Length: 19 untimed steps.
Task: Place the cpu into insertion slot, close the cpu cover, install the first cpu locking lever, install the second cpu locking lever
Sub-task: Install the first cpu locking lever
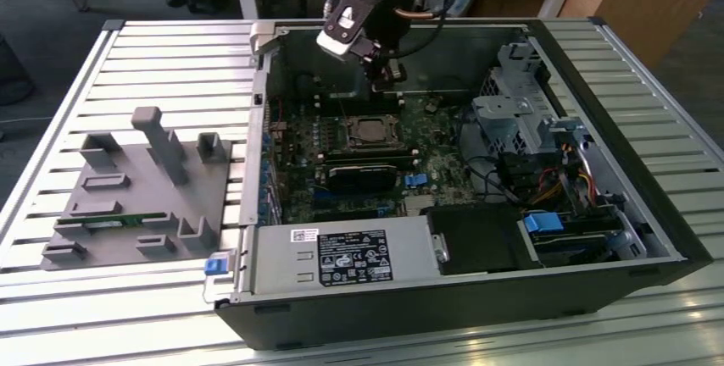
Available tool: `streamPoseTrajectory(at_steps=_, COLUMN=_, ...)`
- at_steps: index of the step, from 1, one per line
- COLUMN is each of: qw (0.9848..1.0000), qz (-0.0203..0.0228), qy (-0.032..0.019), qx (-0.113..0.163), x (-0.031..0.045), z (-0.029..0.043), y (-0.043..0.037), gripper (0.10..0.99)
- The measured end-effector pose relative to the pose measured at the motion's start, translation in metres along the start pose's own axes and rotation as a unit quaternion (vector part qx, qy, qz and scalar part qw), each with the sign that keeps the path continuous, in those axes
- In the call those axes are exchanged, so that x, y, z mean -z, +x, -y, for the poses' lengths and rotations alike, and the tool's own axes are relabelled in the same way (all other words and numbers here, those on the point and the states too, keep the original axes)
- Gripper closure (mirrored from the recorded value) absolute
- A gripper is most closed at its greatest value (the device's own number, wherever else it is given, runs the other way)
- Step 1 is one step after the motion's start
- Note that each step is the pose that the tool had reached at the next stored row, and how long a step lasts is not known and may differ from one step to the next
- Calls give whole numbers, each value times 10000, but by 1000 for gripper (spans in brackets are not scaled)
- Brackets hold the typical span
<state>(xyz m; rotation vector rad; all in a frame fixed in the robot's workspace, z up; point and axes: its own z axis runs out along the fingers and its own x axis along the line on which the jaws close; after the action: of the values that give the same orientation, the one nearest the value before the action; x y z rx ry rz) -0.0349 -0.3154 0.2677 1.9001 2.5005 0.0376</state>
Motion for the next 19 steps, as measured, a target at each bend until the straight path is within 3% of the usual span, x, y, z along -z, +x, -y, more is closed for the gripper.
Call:
streamPoseTrajectory(at_steps=5, qw=9995, qz=-7, qy=4, qx=323, x=0, z=0, y=0, gripper=969)
streamPoseTrajectory(at_steps=9, qw=9980, qz=-13, qy=8, qx=626, x=0, z=0, y=0, gripper=969)
streamPoseTrajectory(at_steps=13, qw=9952, qz=-20, qy=13, qx=983, x=-1, z=0, y=0, gripper=969)
streamPoseTrajectory(at_steps=19, qw=9887, qz=-30, qy=21, qx=1498, x=-2, z=0, y=0, gripper=969)
